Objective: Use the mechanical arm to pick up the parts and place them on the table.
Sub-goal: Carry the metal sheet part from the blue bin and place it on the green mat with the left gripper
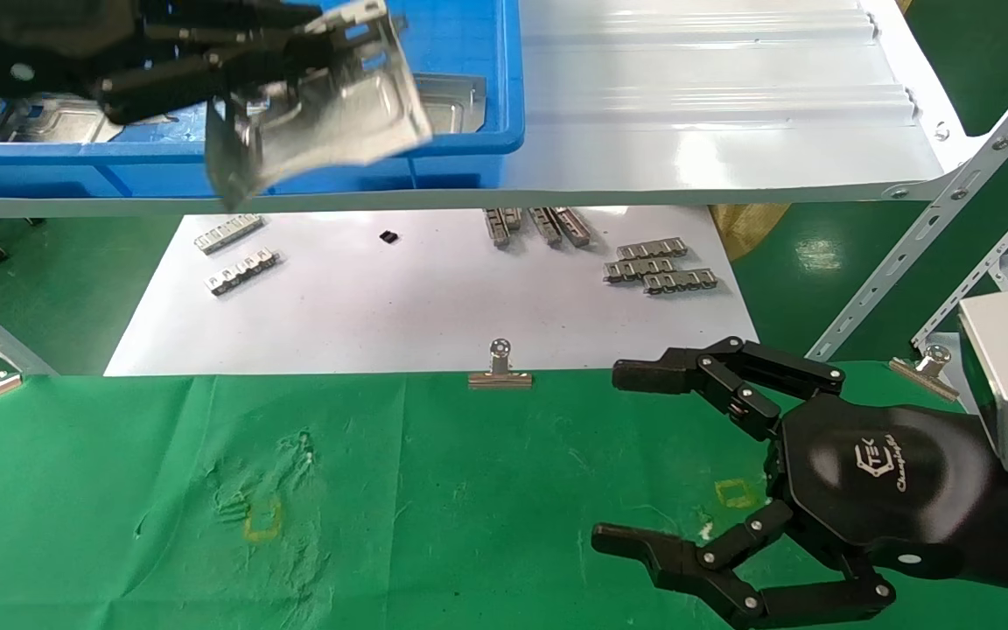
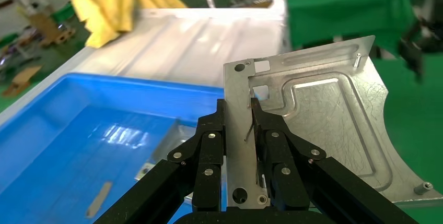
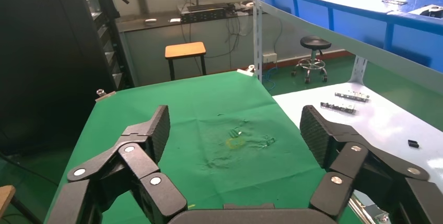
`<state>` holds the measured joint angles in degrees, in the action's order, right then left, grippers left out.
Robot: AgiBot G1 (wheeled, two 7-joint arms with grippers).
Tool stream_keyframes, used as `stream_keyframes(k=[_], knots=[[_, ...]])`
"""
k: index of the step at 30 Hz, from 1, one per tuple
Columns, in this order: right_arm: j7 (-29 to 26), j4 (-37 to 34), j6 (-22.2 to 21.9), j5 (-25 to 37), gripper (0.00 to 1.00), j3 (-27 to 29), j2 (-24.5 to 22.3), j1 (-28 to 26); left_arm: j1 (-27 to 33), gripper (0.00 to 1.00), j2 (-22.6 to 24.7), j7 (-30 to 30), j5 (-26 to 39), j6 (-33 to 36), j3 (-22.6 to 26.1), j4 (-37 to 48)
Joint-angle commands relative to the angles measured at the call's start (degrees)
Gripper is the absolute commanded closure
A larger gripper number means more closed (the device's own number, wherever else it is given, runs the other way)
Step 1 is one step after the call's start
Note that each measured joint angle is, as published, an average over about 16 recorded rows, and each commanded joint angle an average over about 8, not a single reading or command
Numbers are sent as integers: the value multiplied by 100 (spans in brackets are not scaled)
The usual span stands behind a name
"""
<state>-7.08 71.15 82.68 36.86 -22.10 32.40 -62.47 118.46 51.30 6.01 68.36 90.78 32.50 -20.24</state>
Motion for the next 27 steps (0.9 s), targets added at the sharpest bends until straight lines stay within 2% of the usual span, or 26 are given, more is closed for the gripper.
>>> stream_keyframes(k=[1,7,11,16,22,27], knots=[[0,0,0,0,0,0,0,0,-100,100,-106,86,-124,170,58,-335],[0,0,0,0,0,0,0,0,-999,100,-1154,97,-1261,121,810,-2363],[0,0,0,0,0,0,0,0,-1379,100,-1568,558,-1397,33,1294,-2801],[0,0,0,0,0,0,0,0,-1660,100,-1506,1613,-948,-128,1704,-2271],[0,0,0,0,0,0,0,0,-1932,100,-1095,2848,-555,-214,1933,-1153],[0,0,0,0,0,0,0,0,-2044,100,-767,3563,-398,-130,2073,-435]])
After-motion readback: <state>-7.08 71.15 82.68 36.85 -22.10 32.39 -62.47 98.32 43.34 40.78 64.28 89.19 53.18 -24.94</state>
